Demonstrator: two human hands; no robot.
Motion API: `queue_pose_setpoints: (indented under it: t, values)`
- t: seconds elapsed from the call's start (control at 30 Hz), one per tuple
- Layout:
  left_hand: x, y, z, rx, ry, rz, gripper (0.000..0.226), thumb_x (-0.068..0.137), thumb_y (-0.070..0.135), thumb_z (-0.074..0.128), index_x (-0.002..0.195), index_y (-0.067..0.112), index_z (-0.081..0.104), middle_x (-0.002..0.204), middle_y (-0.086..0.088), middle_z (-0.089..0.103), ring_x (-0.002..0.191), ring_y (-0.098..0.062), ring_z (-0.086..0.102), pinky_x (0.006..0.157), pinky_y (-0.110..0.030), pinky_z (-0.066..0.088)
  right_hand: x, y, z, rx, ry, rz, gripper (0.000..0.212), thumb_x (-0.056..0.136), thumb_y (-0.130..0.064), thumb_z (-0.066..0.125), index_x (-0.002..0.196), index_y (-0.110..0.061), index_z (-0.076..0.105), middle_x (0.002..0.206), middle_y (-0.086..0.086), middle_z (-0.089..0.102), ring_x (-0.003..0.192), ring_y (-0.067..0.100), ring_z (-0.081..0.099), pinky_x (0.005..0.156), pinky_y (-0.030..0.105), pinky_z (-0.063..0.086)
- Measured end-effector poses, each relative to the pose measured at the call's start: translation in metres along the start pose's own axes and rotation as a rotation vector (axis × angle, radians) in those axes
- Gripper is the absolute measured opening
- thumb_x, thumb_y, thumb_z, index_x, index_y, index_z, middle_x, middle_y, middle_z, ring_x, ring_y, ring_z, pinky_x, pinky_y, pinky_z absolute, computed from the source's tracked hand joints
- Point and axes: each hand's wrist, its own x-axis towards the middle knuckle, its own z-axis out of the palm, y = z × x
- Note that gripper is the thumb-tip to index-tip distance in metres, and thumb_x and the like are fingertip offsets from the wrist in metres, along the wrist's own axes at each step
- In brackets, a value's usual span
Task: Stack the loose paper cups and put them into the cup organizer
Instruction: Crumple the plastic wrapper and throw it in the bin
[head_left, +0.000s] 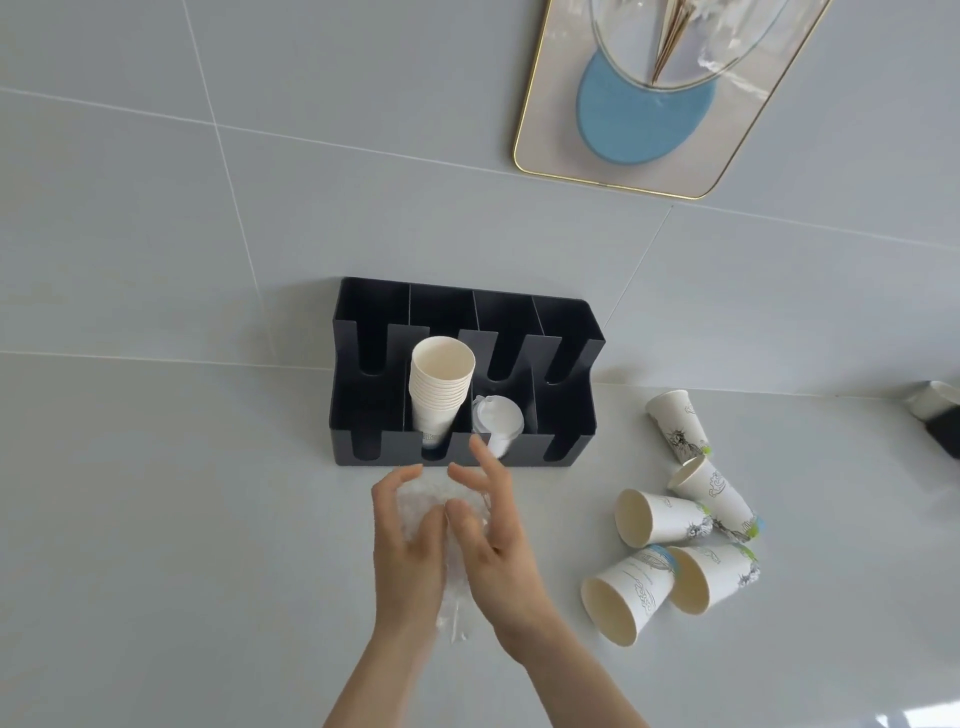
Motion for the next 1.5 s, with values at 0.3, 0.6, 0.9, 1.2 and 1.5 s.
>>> queue_pose_setpoints:
  t: [0.3,0.6,0.9,1.2,1.5]
  values:
    - [-0.006,0.011,0.006,-0.19,0.104,-0.035,0.043,0.086,0.061,0.045,0.107,0.037,0.074,0.127,0.012,0.07,0.12,-0.021,0.065,0.102,-0.055,0.053,-0.009,0.0,0.001,0.083,-0.126,0.0,0.024,0.107,-0.041,0.047,0.127,-0.037,0.06,0.12,-0.011,0.074,0.116,0.008,0.069,0.095,0.028,0.059]
    - [-0.038,-0.001,0.029,-0.072,0.345,0.065,0.031,0.098,0.056,0.043,0.112,0.03,0.054,0.116,0.015,0.075,0.106,-0.017,0.072,0.092,-0.057,0.058,-0.01,0.017,-0.01,0.094,-0.101,-0.026,0.019,0.108,-0.034,0.05,0.098,-0.031,0.065,0.086,-0.005,0.077,0.082,0.013,0.074,0.072,0.034,0.059]
    - [-0.103,-0.028,-0.01,0.119,0.632,0.074,0.025,0.09,0.067,0.042,0.112,0.063,0.054,0.133,0.034,0.043,0.137,-0.004,0.042,0.113,-0.05,0.042,-0.041,0.042,0.029,0.041,-0.391,0.053,0.017,0.108,-0.036,0.048,0.099,-0.03,0.062,0.091,0.002,0.074,0.085,0.023,0.073,0.078,0.049,0.062]
    - [-0.175,-0.073,-0.11,0.122,1.034,0.036,0.025,0.104,0.044,0.039,0.129,0.047,0.041,0.127,0.015,0.055,0.113,-0.001,0.06,0.087,-0.029,0.056,-0.115,0.062,0.107,0.018,-0.927,0.387,0.033,0.106,-0.05,0.037,0.125,-0.036,0.06,0.137,0.001,0.061,0.126,0.017,0.062,0.11,0.047,0.051]
    - [-0.233,-0.167,-0.21,0.124,1.246,-0.197,0.006,0.108,0.028,0.039,0.107,0.031,0.034,0.099,0.008,0.059,0.073,0.0,0.063,0.06,-0.03,0.048,-0.17,0.148,0.196,-0.236,-1.272,0.449,0.049,0.095,-0.027,0.046,0.131,-0.059,0.039,0.138,-0.009,0.052,0.126,0.014,0.057,0.101,0.042,0.057]
